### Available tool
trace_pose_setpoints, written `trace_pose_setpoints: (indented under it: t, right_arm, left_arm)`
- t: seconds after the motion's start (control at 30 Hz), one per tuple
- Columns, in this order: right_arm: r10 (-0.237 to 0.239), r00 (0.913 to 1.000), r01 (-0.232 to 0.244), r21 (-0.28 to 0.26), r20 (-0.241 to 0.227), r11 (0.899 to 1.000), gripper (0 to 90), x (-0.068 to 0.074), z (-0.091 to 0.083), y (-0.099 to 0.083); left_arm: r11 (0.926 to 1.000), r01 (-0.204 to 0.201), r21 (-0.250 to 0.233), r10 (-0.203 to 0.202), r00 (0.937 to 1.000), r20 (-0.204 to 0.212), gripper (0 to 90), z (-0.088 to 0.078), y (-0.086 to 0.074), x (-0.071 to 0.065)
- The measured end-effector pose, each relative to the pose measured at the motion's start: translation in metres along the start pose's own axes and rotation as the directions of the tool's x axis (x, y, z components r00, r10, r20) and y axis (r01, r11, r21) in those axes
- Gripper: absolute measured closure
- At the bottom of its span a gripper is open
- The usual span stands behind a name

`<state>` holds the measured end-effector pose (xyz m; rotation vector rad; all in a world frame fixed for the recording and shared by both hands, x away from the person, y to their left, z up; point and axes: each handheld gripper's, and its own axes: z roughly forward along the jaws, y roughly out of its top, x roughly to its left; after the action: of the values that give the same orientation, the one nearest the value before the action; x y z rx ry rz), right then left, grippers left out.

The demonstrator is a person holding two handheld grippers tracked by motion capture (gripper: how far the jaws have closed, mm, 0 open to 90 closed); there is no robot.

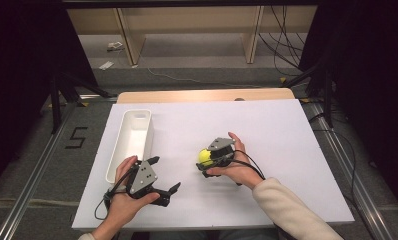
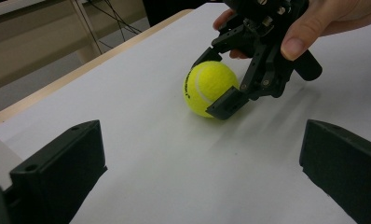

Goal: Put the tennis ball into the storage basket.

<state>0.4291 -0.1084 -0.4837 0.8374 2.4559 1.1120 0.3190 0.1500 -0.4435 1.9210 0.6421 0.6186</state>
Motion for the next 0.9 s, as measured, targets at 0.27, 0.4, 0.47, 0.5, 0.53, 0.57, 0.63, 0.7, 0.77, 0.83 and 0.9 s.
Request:
trace_pose_setpoints:
  t: [0.27,0.4,0.47,0.5,0.53,0.57,0.63,0.7,0.77,0.83,0.9]
  right_arm:
    - [0.017,0.9996,-0.017,-0.01,0.021,1.0,24.7,-0.0003,0.0021,-0.0009]
    - [0.011,0.9996,-0.011,-0.01,0.026,1.0,25.4,-0.0001,0.0019,-0.0011]
    - [0.003,0.9996,-0.003,-0.014,0.03,1.0,25.6,0.0002,0.002,-0.0009]
    - [0.004,0.9995,-0.004,-0.012,0.031,1.0,25.7,0.0004,0.0019,-0.0009]
    - [0.006,0.9996,-0.006,-0.011,0.029,1.0,25.7,0.0007,0.0017,-0.0009]
    - [0.006,0.9996,-0.005,-0.011,0.029,1.0,25.8,0.0007,0.0017,-0.0008]
    - [0.006,0.9995,-0.006,-0.011,0.03,1.0,26.0,0.0008,0.0016,-0.0006]
    - [0.008,0.9995,-0.007,-0.011,0.031,1.0,26.2,0.0017,0.0014,-0.0001]
    - [0.008,0.9996,-0.008,-0.016,0.026,1.0,26.3,0.0026,0.0012,0.0006]
    - [0.007,0.9995,-0.006,-0.025,0.03,1.0,26.3,0.0033,0.0007,0.0015]
    - [0.004,0.9996,-0.004,-0.033,0.027,0.999,26.4,0.0036,-0.0003,0.0027]
  left_arm:
    - [1.0,-0.001,0.001,0.001,1.0,0.001,0.0,-0.0006,-0.0001,0.0005]
    - [1.0,-0.001,0.0,0.001,1.0,0.004,0.0,-0.0007,-0.0002,0.0006]
    - [1.0,0.0,-0.001,0.0,1.0,0.004,0.0,-0.0005,-0.0003,0.0006]
    - [1.0,0.0,-0.001,0.0,1.0,0.004,0.0,-0.0005,-0.0003,0.0006]
    - [1.0,-0.002,-0.001,0.002,1.0,0.004,0.0,-0.0005,-0.0003,0.0007]
    - [1.0,-0.003,-0.001,0.003,1.0,0.004,0.0,-0.0005,-0.0003,0.0008]
    - [1.0,-0.003,-0.002,0.003,1.0,0.005,0.0,-0.0003,-0.0004,0.0009]
    - [1.0,-0.002,-0.002,0.002,1.0,0.005,0.0,-0.0003,-0.0004,0.0011]
    - [1.0,-0.002,-0.003,0.002,1.0,0.004,0.0,-0.0004,-0.0003,0.0011]
    - [1.0,-0.002,-0.003,0.002,1.0,0.003,0.0,-0.0005,-0.0003,0.0012]
    - [1.0,-0.002,-0.002,0.002,1.0,0.003,0.0,-0.0005,-0.0004,0.0012]
